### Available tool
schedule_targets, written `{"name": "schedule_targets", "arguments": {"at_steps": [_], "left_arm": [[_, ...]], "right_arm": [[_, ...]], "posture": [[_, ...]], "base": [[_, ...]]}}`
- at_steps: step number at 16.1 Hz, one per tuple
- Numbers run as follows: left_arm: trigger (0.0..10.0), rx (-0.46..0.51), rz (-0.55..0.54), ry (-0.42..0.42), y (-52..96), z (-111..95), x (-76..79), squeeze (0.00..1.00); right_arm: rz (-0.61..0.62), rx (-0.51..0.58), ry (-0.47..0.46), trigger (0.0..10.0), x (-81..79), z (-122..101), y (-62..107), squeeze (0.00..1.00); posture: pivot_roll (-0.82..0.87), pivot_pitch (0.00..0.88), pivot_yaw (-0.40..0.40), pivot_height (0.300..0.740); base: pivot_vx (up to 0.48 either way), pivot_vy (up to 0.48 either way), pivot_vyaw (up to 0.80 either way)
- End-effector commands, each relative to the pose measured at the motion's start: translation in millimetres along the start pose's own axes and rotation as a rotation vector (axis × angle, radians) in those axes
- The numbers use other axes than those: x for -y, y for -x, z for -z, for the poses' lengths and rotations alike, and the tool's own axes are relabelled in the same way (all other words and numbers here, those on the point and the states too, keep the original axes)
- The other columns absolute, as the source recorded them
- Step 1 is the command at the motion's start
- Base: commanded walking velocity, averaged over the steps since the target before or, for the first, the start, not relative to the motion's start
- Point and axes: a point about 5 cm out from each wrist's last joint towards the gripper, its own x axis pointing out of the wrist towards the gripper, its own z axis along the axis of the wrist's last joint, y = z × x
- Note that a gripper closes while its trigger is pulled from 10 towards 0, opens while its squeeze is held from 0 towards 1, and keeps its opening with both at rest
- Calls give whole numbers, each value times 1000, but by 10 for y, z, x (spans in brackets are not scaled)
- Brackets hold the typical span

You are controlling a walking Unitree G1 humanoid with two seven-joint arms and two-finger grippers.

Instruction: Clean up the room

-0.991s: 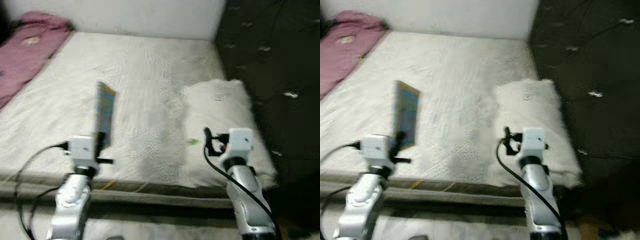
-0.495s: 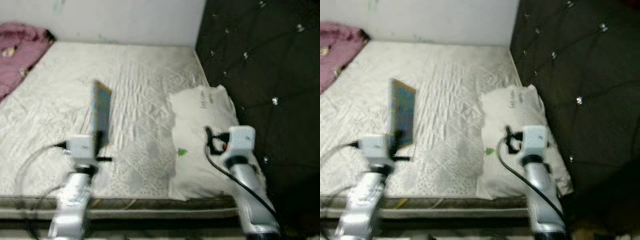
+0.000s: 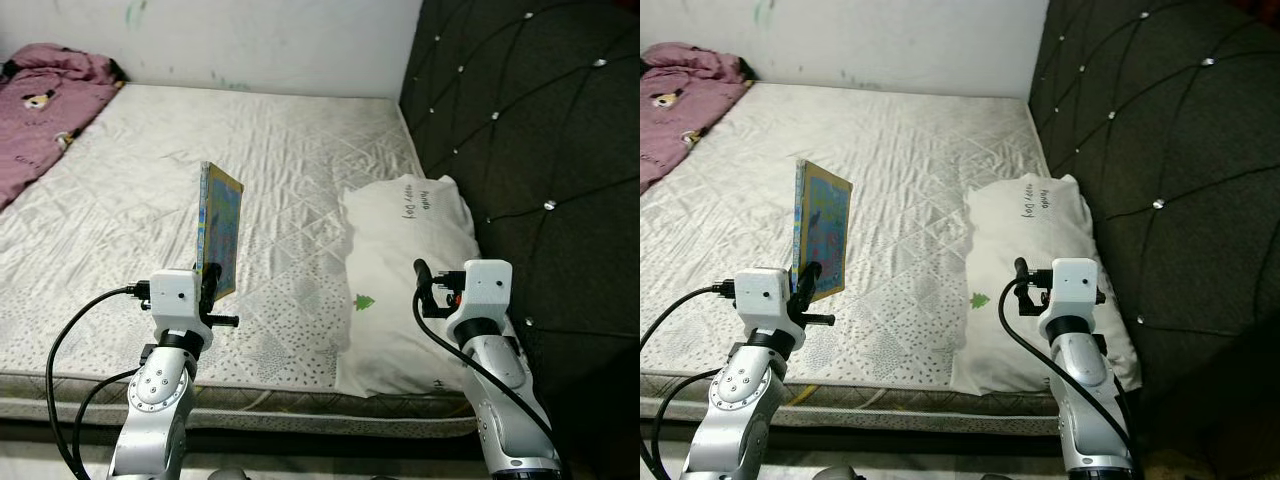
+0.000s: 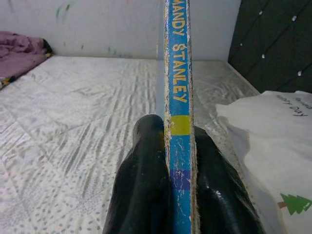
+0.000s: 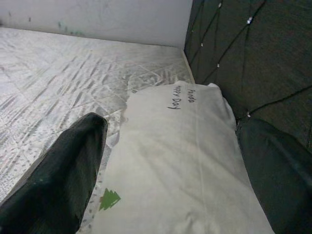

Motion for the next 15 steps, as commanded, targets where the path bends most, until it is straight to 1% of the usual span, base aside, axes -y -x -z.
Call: {"name": "schedule_targets", "arguments": {"at_steps": [1, 2, 3, 4, 5, 6, 7, 9, 10, 12, 13, 15], "left_arm": [[10000, 28, -28, 28, -51, -69, -42, 0], [10000, 26, -56, 49, -65, -73, -72, 0], [10000, 20, -84, 24, -70, -85, -91, 0], [10000, 17, -107, -23, -62, -94, -98, 0], [10000, -7, -126, -62, -33, -86, -115, 0], [10000, 33, -29, -59, 68, -104, -149, 0], [10000, 16, -68, -98, 122, -82, -216, 0], [10000, -10, -156, -107, 245, -35, -335, 0], [10000, -6, -175, -116, 282, -34, -355, 0], [10000, -5, -175, -134, 283, -34, -340, 0], [10000, -3, -147, -145, 278, -47, -298, 0], [10000, -2, -138, -136, 290, -56, -284, 0]], "right_arm": [[1, 11, -2, 10000, 13, -33, -28, 0], [1, 16, -5, 10000, 9, -43, -42, 0], [4, 26, -7, 10000, 9, -63, -64, 0], [5, 29, -9, 10000, 8, -69, -70, 0], [5, 33, -13, 10000, 1, -76, -77, 0], [19, 51, -15, 10000, -4, -102, -66, 0], [31, 62, -21, 10000, 1, -125, -55, 0], [34, 63, -23, 10000, -4, -127, -16, 0], [35, 60, -24, 10000, -3, -115, -7, 0], [30, 45, -33, 10000, -3, -67, -7, 0], [31, 41, -43, 10000, 3, -50, -8, 0], [29, 43, -44, 10000, 0, -55, 1, 0]], "posture": [[25, 0, -33, 740], [28, 0, -35, 740], [33, 0, -35, 740], [36, 0, -35, 740], [42, 0, -35, 740], [46, 0, -30, 740], [46, 0, -30, 740], [47, 0, -31, 740], [50, 0, -31, 740], [49, 0, -32, 740], [50, 0, -29, 740], [49, 0, -28, 740]], "base": [[0, 0, 0], [0, 0, 0], [0, 0, 0], [0, 0, 0], [0, 0, 0], [0, 0, 0], [0, 0, 0], [0, 0, 0], [0, 0, 0], [0, 0, 0], [0, 0, 0], [0, 0, 0]]}}
